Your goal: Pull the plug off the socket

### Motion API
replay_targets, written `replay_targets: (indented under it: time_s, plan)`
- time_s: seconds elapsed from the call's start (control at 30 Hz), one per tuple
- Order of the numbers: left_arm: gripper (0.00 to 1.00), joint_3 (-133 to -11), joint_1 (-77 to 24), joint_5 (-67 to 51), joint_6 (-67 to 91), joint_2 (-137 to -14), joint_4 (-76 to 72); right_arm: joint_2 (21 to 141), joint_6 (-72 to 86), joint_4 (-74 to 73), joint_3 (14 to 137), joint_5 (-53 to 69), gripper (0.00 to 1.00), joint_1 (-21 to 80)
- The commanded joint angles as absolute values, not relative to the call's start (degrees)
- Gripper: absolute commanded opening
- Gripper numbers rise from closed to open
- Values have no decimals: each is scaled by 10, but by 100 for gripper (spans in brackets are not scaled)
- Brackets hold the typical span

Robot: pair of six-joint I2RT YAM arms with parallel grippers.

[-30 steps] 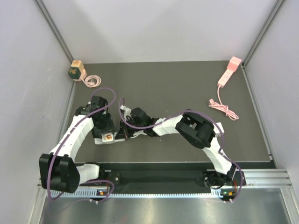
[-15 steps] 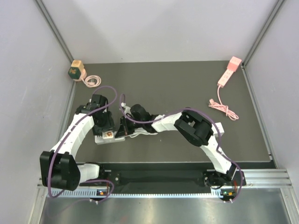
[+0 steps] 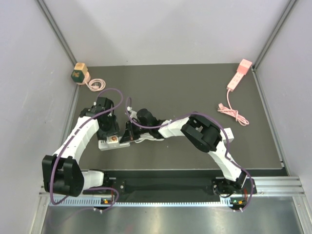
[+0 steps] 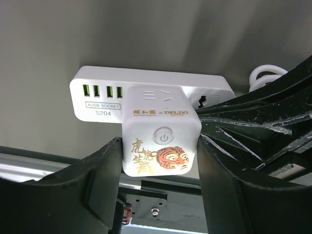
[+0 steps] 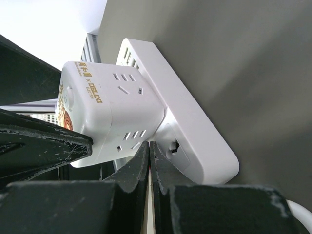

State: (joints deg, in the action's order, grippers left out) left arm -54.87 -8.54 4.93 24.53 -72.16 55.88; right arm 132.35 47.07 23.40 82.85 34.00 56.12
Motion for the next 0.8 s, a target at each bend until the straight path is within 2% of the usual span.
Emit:
replay_targets:
  time_s: [0.0, 0.1, 0.13, 0.17, 0.2, 0.27, 0.3, 0.6, 0.7, 0.77]
  plan:
    - [0, -575, -98, 60, 250, -717, 587, 1368, 433, 134, 804, 259, 0, 547]
    - [0, -572, -98, 41, 257, -733, 588, 1365, 415, 109, 819, 251, 0, 548]
    - [6, -569, -98, 38, 264, -737, 591, 1362, 409, 105, 822, 250, 0, 547]
    - [22, -566, -98, 35, 272, -741, 588, 1361, 404, 101, 827, 246, 0, 547]
    - [30, -561, -98, 31, 274, -744, 585, 1360, 399, 87, 831, 244, 0, 547]
    - [43, -545, -101, 26, 278, -745, 578, 1354, 383, 77, 838, 239, 0, 547]
    - [46, -541, -101, 30, 283, -744, 577, 1352, 375, 71, 838, 238, 0, 546]
    - [55, -564, -146, 86, 308, -765, 611, 1336, 350, 42, 856, 234, 0, 547]
    - [62, -570, -168, 100, 324, -765, 612, 1337, 348, 41, 860, 236, 0, 548]
    - [64, -568, -175, 104, 331, -770, 613, 1338, 347, 41, 860, 241, 0, 547]
